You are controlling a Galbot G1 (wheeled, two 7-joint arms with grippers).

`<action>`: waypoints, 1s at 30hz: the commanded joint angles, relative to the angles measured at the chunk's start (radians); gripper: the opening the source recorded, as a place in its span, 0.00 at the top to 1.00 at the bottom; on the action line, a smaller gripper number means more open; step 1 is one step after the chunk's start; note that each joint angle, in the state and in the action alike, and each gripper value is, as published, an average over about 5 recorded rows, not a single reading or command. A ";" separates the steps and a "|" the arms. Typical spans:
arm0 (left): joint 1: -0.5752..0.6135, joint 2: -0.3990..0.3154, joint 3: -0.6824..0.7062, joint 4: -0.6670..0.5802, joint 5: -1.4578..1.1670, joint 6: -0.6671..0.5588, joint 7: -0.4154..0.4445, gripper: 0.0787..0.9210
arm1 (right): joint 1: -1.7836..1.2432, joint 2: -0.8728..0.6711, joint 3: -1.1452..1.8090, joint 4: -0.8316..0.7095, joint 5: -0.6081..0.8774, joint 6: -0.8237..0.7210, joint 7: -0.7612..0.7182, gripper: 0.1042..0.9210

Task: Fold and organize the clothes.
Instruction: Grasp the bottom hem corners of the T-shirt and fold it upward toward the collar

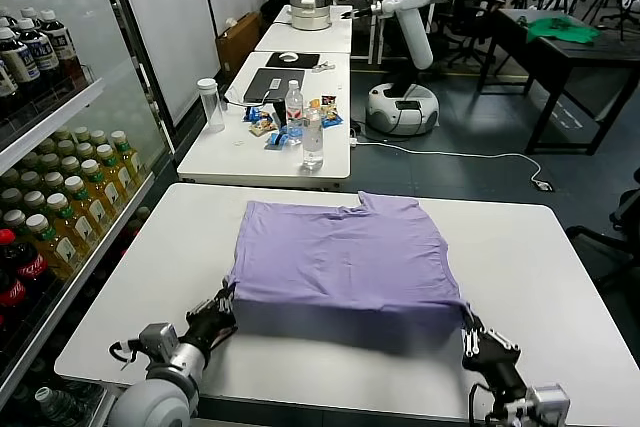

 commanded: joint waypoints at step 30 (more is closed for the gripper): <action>-0.267 -0.027 0.134 0.332 0.215 -0.013 0.035 0.86 | 0.392 -0.062 -0.219 -0.348 -0.119 -0.120 -0.021 0.84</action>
